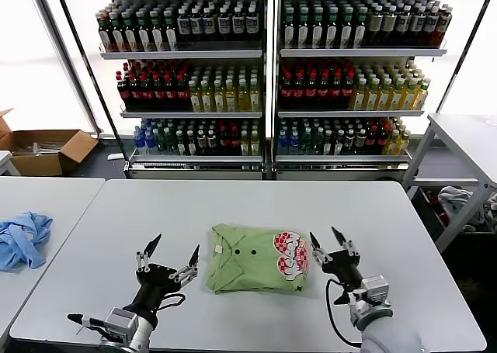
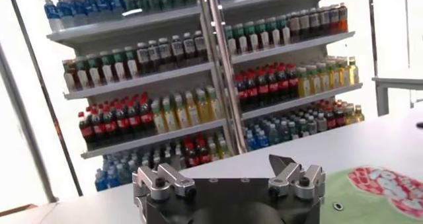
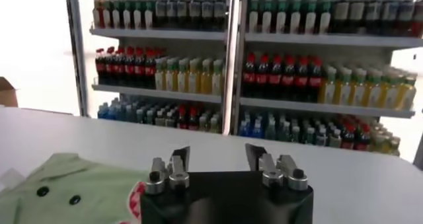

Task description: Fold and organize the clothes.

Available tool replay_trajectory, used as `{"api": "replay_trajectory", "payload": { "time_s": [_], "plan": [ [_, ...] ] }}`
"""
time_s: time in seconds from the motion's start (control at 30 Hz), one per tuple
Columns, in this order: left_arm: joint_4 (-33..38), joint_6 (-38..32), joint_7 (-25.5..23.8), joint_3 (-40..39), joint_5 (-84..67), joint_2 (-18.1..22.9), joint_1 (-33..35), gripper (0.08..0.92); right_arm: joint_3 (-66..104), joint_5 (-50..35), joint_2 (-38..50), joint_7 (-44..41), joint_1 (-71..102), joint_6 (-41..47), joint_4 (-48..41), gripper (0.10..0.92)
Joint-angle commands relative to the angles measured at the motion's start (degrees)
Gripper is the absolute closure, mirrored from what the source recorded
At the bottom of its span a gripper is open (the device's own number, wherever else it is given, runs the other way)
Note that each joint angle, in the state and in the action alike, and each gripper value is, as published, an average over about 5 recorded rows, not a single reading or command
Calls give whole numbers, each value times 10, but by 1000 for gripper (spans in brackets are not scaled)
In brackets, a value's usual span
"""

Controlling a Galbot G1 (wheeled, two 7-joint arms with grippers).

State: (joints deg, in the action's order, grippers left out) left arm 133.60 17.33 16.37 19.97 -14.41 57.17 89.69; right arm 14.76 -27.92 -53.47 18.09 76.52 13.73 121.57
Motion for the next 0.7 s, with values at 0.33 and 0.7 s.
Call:
{"api": "replay_trajectory", "payload": {
  "time_s": [0.33, 0.7],
  "plan": [
    [-16, -182, 61, 13, -89, -64, 102, 177, 244, 143, -30, 26, 456, -284, 114, 208],
    [-27, -244, 87, 18, -78, -64, 149, 177, 231, 122, -36, 3, 483, -368, 66, 203]
  ]
}}
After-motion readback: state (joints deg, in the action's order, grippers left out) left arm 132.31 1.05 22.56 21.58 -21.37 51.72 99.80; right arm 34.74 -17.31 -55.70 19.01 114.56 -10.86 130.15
